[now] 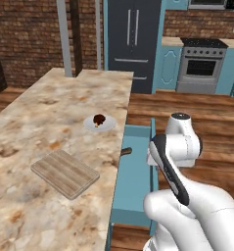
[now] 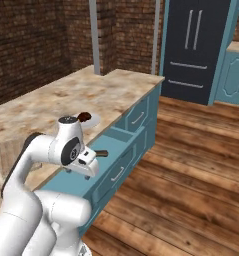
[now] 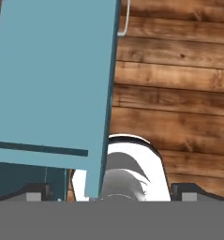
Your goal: Pick up the knife from the drawer and place it on the cutting board. Then place the meat from the plate to the cutting board.
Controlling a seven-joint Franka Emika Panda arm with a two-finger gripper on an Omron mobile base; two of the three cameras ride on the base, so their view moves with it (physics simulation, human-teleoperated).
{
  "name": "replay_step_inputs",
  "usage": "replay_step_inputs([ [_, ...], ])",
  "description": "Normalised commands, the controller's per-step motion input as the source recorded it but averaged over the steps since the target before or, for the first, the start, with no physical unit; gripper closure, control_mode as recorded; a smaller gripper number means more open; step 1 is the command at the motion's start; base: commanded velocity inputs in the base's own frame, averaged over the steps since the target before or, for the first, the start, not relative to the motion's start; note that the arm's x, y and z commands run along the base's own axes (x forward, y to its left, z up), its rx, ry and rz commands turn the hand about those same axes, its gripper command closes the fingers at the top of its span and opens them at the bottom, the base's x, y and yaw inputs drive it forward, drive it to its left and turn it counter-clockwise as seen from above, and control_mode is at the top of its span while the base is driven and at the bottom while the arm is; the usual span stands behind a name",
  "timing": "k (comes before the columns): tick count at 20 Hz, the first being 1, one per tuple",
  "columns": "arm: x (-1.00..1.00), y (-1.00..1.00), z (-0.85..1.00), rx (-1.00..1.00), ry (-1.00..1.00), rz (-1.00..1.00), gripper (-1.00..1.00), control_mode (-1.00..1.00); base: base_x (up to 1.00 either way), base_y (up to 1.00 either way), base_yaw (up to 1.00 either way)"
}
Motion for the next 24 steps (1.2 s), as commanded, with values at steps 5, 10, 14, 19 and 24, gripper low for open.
replay_step_inputs([
  [5,0.55,0.0,-0.49,0.0,0.01,0.0,-1.0,-1.0,0.0,0.0,0.0],
  [10,0.54,0.0,-0.48,0.0,0.0,0.0,-1.0,-1.0,0.0,0.0,0.0],
  [14,0.42,-0.02,-0.48,0.0,0.0,0.0,-1.0,-1.0,0.0,0.0,0.0],
  [19,0.37,-0.04,-0.49,0.0,0.0,0.0,-1.0,-1.0,0.0,0.0,0.0],
  [24,0.34,-0.06,-0.5,0.0,0.0,0.0,-1.0,-1.0,0.0,0.0,0.0],
])
